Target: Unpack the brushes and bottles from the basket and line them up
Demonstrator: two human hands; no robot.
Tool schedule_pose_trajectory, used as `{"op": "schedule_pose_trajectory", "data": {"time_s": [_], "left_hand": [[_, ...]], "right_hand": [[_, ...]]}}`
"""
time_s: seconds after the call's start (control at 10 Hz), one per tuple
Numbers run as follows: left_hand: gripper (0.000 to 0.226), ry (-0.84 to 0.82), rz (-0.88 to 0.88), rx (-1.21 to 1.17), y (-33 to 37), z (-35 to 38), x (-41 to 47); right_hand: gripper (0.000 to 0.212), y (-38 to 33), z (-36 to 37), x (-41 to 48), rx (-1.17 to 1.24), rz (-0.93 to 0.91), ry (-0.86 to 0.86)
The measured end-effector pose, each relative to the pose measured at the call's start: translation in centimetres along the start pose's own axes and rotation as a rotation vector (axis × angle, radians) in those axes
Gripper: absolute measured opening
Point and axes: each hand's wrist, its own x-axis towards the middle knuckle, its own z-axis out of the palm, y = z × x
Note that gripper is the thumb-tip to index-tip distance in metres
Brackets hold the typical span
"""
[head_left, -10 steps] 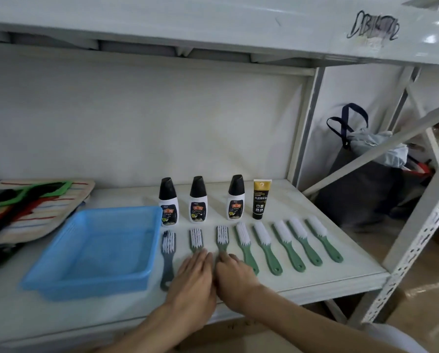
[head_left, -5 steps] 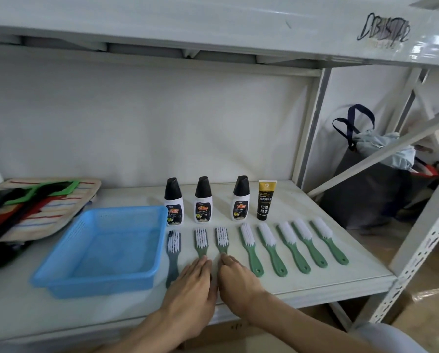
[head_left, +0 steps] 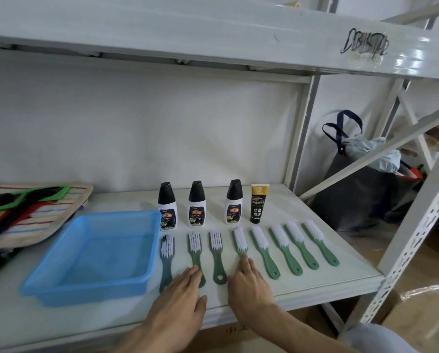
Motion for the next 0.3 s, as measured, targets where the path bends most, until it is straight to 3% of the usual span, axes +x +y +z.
{"op": "schedule_pose_trajectory", "data": {"time_s": [0.2,0.3], "left_hand": [[0.063,0.005,-0.008,-0.019,0.0,-0.1,-0.4],[0.056,0.116,0.060,-0.065,1.0,-2.0,-1.5]], "right_hand": [[0.046,-0.2,-0.1,-0.7,-0.020,-0.016,-0.014],[0.058,-0.5,-2.3,-1.3,0.007,-0.031,0.141]]}}
